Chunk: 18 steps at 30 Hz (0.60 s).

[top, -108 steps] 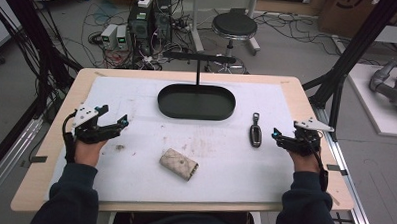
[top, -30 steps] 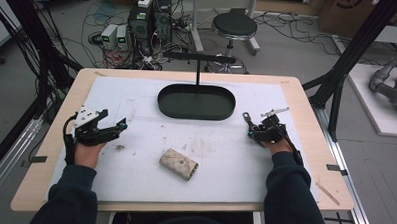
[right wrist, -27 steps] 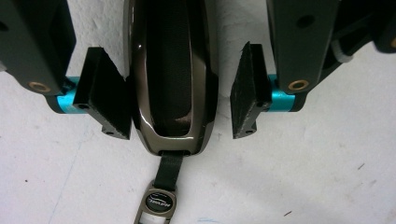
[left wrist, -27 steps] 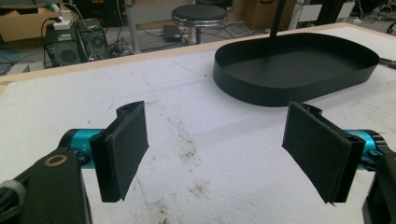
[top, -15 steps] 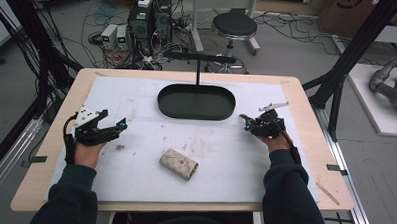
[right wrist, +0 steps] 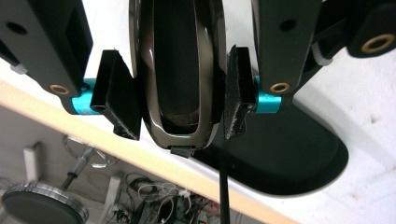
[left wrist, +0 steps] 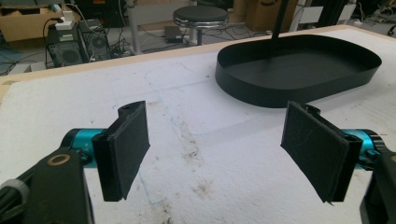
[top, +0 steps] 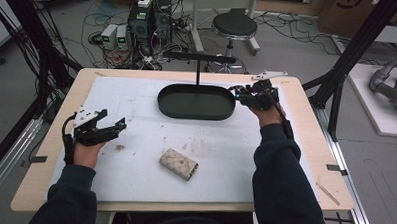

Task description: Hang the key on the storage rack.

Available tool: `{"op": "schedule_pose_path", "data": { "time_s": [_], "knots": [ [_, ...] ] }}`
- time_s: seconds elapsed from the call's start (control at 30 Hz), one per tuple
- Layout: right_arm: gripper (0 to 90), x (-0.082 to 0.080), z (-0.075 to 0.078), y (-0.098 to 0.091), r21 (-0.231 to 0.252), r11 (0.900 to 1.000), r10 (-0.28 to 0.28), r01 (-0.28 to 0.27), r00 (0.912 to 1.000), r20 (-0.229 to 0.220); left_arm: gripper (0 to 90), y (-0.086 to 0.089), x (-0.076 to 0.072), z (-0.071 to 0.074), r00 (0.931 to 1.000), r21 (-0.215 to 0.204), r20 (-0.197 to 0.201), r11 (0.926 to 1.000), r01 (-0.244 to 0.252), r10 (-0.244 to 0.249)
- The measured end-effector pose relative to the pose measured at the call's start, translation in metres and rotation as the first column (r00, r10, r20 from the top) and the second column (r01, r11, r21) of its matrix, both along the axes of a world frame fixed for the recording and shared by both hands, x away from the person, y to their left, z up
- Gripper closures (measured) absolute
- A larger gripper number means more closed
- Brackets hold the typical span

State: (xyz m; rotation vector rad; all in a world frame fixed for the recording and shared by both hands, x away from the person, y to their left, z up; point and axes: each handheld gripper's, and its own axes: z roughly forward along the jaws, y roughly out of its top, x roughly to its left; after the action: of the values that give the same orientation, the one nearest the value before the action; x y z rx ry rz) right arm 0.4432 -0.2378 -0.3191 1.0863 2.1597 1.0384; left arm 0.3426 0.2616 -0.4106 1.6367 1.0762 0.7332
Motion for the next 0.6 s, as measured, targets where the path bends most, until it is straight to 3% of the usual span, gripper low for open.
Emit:
{"op": "schedule_pose_path", "data": {
  "time_s": [0.17, 0.37, 0.6],
  "knots": [
    [50.2, 0.009, 0.018, 0.011, 0.016, 0.9999, -0.001, 0.0, 0.9989, 0.047, 22.9, 0.0, 0.0, 0.0, 1.0, -0.005, 0.004, 1.0, -0.003, 0.003],
    [50.2, 0.02, 0.039, 0.018, 0.043, 0.999, -0.014, 0.011, 0.9973, 0.072, 22.9, 0.001, 0.0, 0.0, 1.0, -0.003, 0.005, 1.0, -0.003, 0.003],
    [50.1, 0.027, 0.053, 0.024, 0.031, 0.999, -0.035, 0.032, 0.9947, 0.097, 22.9, 0.001, -0.001, 0.0, 1.0, -0.007, 0.006, 1.0, -0.003, 0.003]
  ]
}}
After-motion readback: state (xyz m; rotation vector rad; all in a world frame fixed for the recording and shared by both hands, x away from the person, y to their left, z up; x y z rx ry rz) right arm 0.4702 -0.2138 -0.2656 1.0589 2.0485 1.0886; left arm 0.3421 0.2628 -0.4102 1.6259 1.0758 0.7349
